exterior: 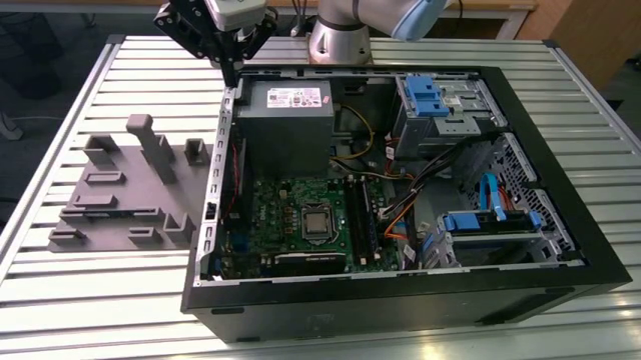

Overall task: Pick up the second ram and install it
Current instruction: 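Reach for the second ram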

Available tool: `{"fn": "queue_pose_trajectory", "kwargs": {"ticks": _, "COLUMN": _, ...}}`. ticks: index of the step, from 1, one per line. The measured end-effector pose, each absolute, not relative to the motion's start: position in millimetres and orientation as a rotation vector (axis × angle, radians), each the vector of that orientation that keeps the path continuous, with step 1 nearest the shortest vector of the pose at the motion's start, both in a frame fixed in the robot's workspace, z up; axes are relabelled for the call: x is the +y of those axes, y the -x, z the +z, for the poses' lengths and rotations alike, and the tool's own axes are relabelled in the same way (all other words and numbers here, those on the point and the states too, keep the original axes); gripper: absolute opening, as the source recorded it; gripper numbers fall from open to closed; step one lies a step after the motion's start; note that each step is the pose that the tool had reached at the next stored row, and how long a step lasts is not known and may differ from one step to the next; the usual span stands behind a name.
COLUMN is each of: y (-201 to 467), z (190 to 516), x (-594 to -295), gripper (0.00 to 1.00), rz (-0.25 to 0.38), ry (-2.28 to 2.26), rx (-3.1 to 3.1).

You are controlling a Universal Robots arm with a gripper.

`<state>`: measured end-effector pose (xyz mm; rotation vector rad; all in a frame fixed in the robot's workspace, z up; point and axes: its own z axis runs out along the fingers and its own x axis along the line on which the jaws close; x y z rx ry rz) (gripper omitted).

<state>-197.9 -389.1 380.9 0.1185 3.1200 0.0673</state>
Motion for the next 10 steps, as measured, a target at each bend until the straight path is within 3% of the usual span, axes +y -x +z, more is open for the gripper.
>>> {"fn": "queue_pose_trajectory", "kwargs": {"ticks": 10, "y": 200.2, "z": 380.9, "x": -389.1, "gripper": 0.11, "rz": 0.067, "ry": -0.119, "rx": 3.12}}
